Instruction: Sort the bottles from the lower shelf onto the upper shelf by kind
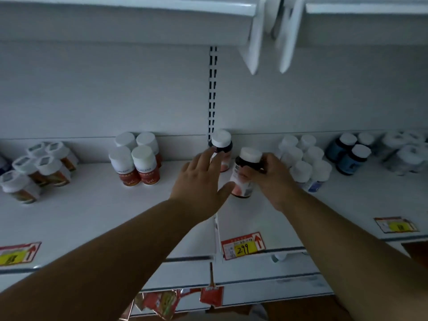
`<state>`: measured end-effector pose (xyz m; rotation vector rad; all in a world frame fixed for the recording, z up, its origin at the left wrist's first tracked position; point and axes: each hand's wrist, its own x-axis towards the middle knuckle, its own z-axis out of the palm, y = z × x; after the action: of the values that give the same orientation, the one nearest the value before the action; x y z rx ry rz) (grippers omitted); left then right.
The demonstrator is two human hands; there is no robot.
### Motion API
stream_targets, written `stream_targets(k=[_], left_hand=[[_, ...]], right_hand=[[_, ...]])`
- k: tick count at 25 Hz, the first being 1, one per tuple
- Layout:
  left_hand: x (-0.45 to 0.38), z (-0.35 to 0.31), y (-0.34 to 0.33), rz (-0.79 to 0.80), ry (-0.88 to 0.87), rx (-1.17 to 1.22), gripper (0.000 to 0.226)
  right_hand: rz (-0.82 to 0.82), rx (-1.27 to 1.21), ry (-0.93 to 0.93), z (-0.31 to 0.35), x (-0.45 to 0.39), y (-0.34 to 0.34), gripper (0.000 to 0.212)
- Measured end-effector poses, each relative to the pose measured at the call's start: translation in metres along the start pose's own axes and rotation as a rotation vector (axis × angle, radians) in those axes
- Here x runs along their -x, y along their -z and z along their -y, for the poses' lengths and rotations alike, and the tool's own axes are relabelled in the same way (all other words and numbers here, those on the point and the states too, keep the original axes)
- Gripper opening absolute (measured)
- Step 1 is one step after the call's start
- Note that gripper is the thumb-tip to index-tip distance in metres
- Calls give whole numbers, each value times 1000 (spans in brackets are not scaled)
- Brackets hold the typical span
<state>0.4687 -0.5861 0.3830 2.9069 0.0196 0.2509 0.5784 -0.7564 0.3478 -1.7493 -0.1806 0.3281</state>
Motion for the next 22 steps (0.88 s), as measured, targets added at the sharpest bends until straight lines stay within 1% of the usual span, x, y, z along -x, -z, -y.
stream_targets(k=[4,6,8,10,13,17,20,22], left_hand=[[-44,9,-11,49,-83,-122,79],[-53,12,-18,85,-81,-137,82],[-55,14,-23,104,-79,-149,85],[-57,14,-21,102,-71,-116,87],[-60,13,-14,125,-75,-120,88],[-62,18,-12,131,-100,-139,90],[-62,20,-12,161,-121,-198,92],[-60,18,-8,111,-142,-198,91]], right_hand=[[-39,73,101,-10,-18,-5,50],[-24,190,190,-10,-22,-7,48],[-64,288,272,-15,-30,-8,43],[-112,357,315,-17,-42,-11,42],[-174,461,250,-11,-58,-16,44],[-172,516,179,-7,-61,-16,46],[-219,520,137,-2,-40,-21,49],[-251,557,166,4,-13,-25,52]])
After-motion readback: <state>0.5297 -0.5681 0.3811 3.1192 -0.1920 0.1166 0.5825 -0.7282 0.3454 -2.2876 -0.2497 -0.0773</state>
